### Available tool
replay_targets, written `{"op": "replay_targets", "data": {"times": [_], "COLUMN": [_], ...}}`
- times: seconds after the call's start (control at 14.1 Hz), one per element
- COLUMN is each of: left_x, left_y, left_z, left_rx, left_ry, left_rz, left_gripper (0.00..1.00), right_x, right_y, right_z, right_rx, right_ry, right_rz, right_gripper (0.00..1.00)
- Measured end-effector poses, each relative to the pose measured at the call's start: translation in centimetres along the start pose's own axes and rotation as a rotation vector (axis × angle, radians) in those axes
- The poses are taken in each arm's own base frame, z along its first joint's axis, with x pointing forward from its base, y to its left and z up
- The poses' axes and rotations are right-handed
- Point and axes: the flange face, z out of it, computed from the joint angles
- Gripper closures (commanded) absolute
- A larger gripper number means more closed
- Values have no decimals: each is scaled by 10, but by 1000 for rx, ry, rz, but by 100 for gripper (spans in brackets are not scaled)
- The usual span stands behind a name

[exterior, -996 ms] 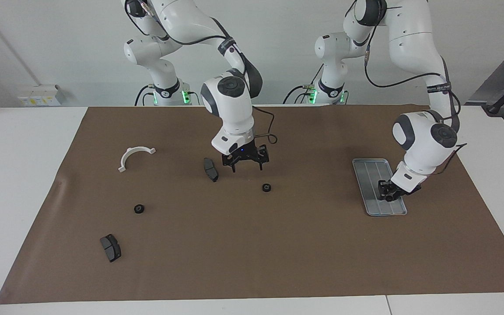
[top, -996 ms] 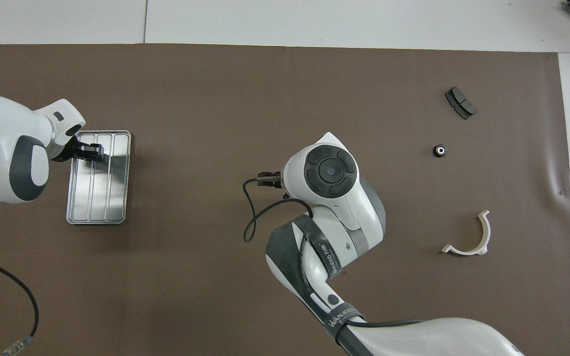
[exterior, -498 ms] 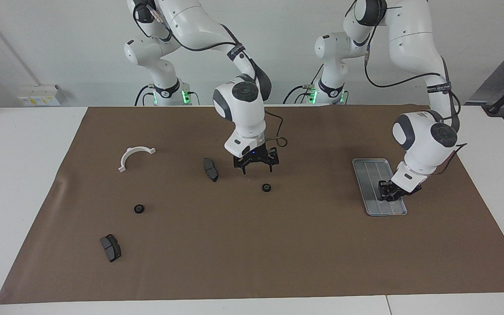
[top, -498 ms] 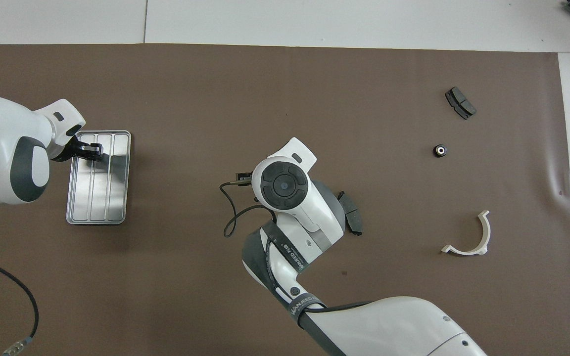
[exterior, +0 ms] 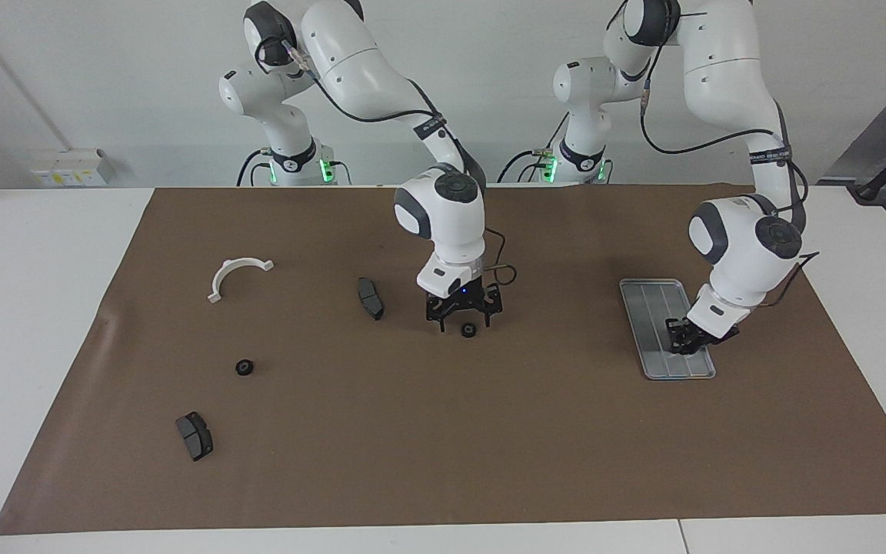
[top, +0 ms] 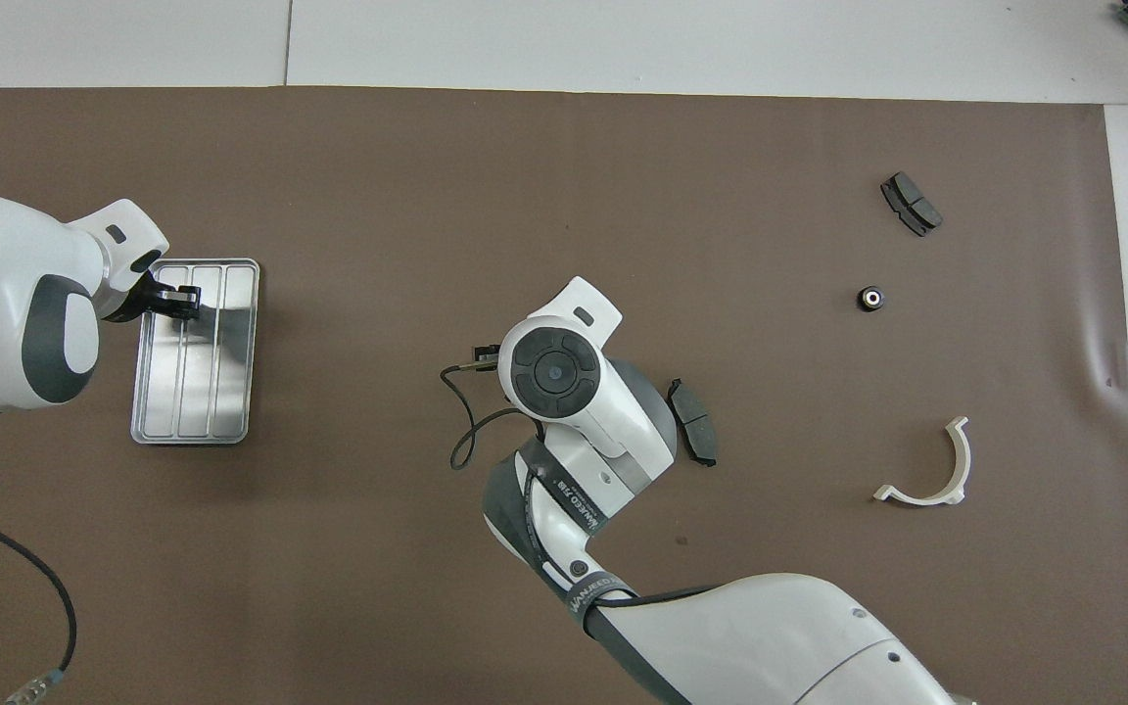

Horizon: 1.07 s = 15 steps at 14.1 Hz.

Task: Place bearing gear from tray to pile
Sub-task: 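Grasp the last black gear in the metal tray with the left gripper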

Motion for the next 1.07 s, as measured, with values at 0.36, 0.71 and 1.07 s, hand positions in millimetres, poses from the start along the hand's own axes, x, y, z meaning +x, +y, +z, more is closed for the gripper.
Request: {"op": "replay_targets", "data": {"times": [0.36,0.71,1.07], "left_x": [0,3,29], "left_y": [0,2,39], "left_z": [-1,-4,-40], "left_rx": [0,-1,-8], "left_ry": [1,9,26], "left_rz": [0,4,-23], "left_gripper": [79,79,79], "right_x": [-4,-4,-4], "right_y": [-3,-6,-7], "right_z": [5,4,7], "right_rx": [-3,9,14], "right_ry": [-6,9,16], "right_rz": [-7,-11,-12], "right_gripper": [25,34,46]}}
